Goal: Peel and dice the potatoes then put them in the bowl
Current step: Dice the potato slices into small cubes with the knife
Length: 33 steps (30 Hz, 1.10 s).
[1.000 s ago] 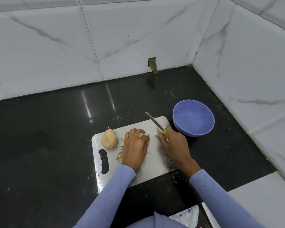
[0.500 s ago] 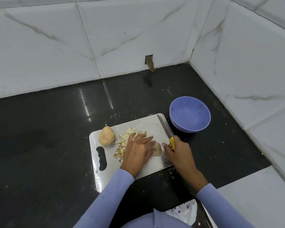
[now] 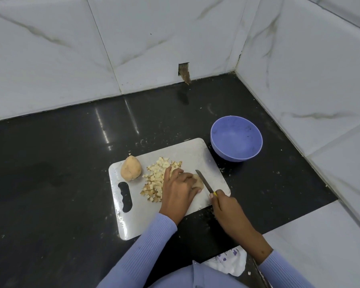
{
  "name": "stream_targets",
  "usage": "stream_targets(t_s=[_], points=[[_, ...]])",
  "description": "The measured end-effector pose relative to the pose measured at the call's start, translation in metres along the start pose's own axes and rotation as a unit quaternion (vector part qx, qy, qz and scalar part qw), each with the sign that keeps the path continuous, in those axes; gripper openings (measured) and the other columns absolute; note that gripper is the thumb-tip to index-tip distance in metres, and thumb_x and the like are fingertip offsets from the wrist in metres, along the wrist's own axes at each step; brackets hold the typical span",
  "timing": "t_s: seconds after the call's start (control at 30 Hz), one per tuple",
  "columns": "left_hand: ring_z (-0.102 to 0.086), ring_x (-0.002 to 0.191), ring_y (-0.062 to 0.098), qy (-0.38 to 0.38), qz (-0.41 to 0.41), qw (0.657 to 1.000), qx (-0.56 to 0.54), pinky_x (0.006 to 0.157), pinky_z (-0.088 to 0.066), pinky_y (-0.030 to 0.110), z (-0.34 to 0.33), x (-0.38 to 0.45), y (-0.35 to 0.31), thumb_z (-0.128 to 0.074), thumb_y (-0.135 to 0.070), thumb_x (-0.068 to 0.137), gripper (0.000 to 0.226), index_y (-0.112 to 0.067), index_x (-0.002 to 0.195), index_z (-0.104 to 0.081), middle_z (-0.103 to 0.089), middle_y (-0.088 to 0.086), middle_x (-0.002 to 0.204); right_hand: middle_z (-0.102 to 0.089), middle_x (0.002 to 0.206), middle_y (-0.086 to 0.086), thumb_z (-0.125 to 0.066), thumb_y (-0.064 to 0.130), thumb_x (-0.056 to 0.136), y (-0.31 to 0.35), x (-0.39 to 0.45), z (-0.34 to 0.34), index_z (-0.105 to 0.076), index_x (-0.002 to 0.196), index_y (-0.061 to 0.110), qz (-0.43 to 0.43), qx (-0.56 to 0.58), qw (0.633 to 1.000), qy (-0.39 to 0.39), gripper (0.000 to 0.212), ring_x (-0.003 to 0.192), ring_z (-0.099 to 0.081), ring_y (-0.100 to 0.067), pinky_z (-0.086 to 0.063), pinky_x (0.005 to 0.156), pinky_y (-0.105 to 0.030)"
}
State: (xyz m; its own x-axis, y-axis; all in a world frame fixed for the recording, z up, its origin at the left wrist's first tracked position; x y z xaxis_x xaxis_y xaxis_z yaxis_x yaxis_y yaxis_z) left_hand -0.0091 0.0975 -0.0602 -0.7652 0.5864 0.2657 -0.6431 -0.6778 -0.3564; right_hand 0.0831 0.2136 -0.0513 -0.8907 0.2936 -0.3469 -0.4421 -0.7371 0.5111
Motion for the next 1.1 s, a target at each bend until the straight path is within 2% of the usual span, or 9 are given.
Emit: stream_targets(t_s=[0.17,0.27,0.37,0.47,0.6,0.8,0.9,1.0,1.1], points=[[-0.059,0.087,0.026,-0.044,0.014,0.999,-0.001,0.086,-0.032,0.036,-0.004,-0.004,-0.003,-0.085,-0.027,0.064,0.019,-0.016,0.076,-0.075,-0.071,0.001,0.089,-0.041,0.065,0.006,-0.024,0.035,0.103,0.001,0.001,0.0,-0.037,0.086,0.018,-0.009,-0.037,0.999,0.003,0.027,0.06,-0.04,-0.009,-0.032,0.062,-0.028],[-0.057,0.088,0.025,-0.056,0.017,0.998,-0.005,0.084,-0.031,0.035,-0.006,-0.004,-0.002,-0.085,-0.026,0.065,0.018,-0.016,0.075,-0.074,-0.07,0.001,0.089,-0.043,0.067,0.004,-0.022,0.036,0.103,0.003,0.001,-0.002,-0.038,0.09,0.017,-0.018,-0.063,0.998,0.006,0.028,0.064,-0.045,-0.015,-0.034,0.063,-0.029],[-0.053,0.091,0.023,-0.065,0.026,0.997,-0.013,0.085,-0.031,0.035,-0.008,-0.005,-0.001,-0.084,-0.025,0.066,0.017,-0.017,0.077,-0.074,-0.07,0.0,0.092,-0.049,0.078,-0.003,-0.021,0.035,0.103,0.007,0.001,-0.001,-0.043,0.1,0.011,-0.029,-0.108,0.994,0.011,0.033,0.076,-0.054,-0.025,-0.036,0.065,-0.03],[-0.048,0.093,0.021,-0.071,0.034,0.997,-0.014,0.085,-0.029,0.036,-0.01,-0.007,-0.002,-0.083,-0.024,0.066,0.017,-0.016,0.078,-0.074,-0.07,0.001,0.093,-0.048,0.08,-0.001,-0.021,0.035,0.104,0.002,-0.007,-0.002,-0.044,0.106,0.01,-0.041,-0.141,0.989,0.028,0.034,0.077,-0.056,-0.021,-0.042,0.066,-0.03],[-0.045,0.094,0.02,-0.073,0.035,0.997,-0.012,0.084,-0.029,0.036,-0.012,-0.007,-0.002,-0.083,-0.024,0.066,0.017,-0.016,0.078,-0.074,-0.069,0.001,0.094,-0.051,0.084,0.001,-0.02,0.037,0.104,-0.012,-0.032,-0.006,-0.043,0.112,0.013,-0.079,-0.145,0.985,0.053,0.034,0.085,-0.063,-0.017,-0.051,0.077,-0.028],[-0.049,0.092,0.021,-0.068,0.036,0.997,-0.012,0.085,-0.028,0.035,-0.011,-0.006,0.002,-0.085,-0.026,0.064,0.018,-0.017,0.076,-0.074,-0.069,-0.001,0.093,-0.056,0.085,-0.002,-0.022,0.036,0.104,-0.01,-0.03,0.001,-0.047,0.109,0.012,-0.081,-0.128,0.988,0.033,0.035,0.083,-0.062,-0.02,-0.05,0.075,-0.029],[-0.048,0.092,0.02,-0.071,0.035,0.997,-0.017,0.084,-0.028,0.035,-0.011,-0.008,0.003,-0.086,-0.026,0.064,0.018,-0.017,0.075,-0.074,-0.07,-0.002,0.092,-0.051,0.078,0.001,-0.022,0.036,0.104,-0.003,-0.027,0.008,-0.049,0.102,0.014,-0.068,-0.108,0.992,0.012,0.035,0.07,-0.054,-0.015,-0.043,0.068,-0.026],[-0.053,0.09,0.022,-0.073,0.033,0.996,-0.024,0.084,-0.029,0.035,-0.011,-0.01,0.003,-0.086,-0.025,0.065,0.019,-0.016,0.077,-0.075,-0.07,0.0,0.091,-0.046,0.07,0.002,-0.023,0.039,0.103,0.005,-0.018,0.009,-0.044,0.089,0.016,-0.044,-0.095,0.994,-0.012,0.034,0.07,-0.054,-0.018,-0.044,0.067,-0.031],[-0.055,0.089,0.022,-0.076,0.033,0.996,-0.038,0.084,-0.029,0.035,-0.012,-0.011,0.003,-0.085,-0.025,0.067,0.018,-0.016,0.079,-0.075,-0.07,0.0,0.09,-0.044,0.07,0.003,-0.022,0.038,0.103,0.013,-0.004,0.007,-0.041,0.089,0.016,-0.031,-0.097,0.995,-0.004,0.032,0.071,-0.05,-0.021,-0.039,0.066,-0.031]])
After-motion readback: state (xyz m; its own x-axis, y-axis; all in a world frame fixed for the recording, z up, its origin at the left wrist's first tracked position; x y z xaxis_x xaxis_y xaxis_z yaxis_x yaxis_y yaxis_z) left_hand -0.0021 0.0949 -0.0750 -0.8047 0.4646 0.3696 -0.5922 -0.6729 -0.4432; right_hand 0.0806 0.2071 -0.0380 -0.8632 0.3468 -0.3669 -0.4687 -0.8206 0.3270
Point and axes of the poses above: each hand's wrist, its own x-axis towards the middle knuckle, its own z-axis out of the back of the hand, y = z × x, the point moved 3 cm from there along x, towards the middle knuckle
